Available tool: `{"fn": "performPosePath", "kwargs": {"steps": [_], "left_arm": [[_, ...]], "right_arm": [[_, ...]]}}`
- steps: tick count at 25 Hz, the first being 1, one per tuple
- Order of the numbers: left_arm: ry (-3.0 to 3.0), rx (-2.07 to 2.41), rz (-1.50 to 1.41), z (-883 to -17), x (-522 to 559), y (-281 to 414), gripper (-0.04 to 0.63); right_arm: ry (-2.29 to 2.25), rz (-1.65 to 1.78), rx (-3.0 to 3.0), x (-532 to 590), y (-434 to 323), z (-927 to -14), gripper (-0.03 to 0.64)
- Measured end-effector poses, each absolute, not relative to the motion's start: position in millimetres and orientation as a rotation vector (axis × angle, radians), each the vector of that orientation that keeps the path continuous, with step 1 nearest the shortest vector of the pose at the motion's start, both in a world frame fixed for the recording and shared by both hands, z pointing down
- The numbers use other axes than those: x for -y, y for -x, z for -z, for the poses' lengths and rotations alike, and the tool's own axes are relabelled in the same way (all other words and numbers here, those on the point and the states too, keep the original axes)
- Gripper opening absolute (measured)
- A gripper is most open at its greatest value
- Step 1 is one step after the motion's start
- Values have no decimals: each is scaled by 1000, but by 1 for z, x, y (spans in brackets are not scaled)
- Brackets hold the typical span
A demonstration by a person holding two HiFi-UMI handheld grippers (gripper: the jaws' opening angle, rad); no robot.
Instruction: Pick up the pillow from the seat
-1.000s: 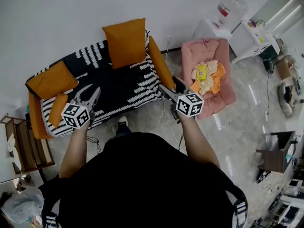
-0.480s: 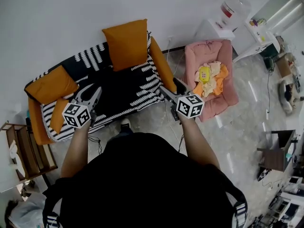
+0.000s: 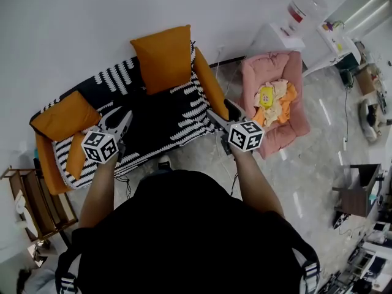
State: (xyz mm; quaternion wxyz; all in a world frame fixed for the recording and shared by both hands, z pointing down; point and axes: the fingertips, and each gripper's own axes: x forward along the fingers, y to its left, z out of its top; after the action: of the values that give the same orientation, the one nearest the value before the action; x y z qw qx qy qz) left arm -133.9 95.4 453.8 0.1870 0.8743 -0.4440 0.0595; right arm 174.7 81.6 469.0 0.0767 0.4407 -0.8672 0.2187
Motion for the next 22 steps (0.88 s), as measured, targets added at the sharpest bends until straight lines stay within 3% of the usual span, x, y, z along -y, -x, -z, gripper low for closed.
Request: {"fn": "performPosePath", "kwargs": {"steps": [22], "left_arm": [[-2483,1171,-194,-456,-20,180,152]], "right_arm": [[-1397,-637,2572,-16,-133,-456,379]]}}
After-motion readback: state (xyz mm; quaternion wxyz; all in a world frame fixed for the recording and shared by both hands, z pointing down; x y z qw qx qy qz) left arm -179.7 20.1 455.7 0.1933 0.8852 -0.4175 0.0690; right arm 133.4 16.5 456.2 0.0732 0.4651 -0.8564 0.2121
